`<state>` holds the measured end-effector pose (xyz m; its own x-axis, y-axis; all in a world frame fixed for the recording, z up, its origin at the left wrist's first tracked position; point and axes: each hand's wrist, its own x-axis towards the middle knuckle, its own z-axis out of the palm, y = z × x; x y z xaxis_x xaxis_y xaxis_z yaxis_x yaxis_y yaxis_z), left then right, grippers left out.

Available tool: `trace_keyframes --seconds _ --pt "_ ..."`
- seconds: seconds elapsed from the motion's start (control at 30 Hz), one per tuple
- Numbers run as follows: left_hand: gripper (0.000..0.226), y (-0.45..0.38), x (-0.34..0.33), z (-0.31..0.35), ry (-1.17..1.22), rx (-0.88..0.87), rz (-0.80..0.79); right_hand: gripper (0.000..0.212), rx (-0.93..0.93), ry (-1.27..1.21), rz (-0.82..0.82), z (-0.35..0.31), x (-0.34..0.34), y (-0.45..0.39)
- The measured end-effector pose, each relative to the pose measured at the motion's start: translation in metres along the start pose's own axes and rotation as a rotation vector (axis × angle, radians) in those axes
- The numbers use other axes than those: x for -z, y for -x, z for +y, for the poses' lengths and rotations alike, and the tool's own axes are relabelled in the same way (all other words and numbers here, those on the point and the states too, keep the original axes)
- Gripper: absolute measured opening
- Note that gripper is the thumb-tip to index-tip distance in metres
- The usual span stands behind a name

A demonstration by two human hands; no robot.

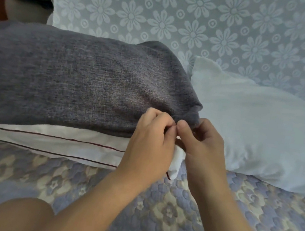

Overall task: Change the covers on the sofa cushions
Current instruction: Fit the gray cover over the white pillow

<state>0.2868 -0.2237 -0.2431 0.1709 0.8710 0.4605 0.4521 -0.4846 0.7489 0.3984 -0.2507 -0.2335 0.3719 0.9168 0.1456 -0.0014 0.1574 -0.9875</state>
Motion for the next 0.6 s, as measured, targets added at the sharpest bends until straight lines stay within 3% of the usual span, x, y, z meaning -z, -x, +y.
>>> trace_keyframes --seconds 0.1,0.2,0.33,0.4,0.47,0.53,0.6 --pt "0.027 -0.026 0.011 0.014 -0.093 0.059 -0.031 0.029 0.111 0.064 0.073 -0.008 -0.004 -0.018" --pt "0.031 -0.047 0.026 0.032 -0.263 -0.002 -0.060 0.030 0.164 0.103 0.101 -0.013 -0.010 -0.032" --pt "0.035 -0.039 0.049 0.018 -0.503 -0.035 -0.015 0.012 0.079 -0.124 0.286 -0.017 0.011 -0.052" --pt "0.030 -0.035 0.069 -0.007 -0.616 0.024 0.072 0.011 -0.007 -0.252 0.401 -0.020 0.033 -0.065" --pt "0.028 -0.034 0.086 -0.027 -0.633 0.093 0.162 0.012 -0.094 -0.292 0.415 -0.012 0.047 -0.073" --pt "0.027 -0.034 0.091 -0.036 -0.585 0.096 0.172 0.020 -0.137 -0.099 0.406 0.001 0.046 -0.074" --pt "0.026 -0.031 0.087 -0.038 -0.552 0.060 0.154 0.045 0.018 0.313 0.472 0.001 0.036 -0.062"
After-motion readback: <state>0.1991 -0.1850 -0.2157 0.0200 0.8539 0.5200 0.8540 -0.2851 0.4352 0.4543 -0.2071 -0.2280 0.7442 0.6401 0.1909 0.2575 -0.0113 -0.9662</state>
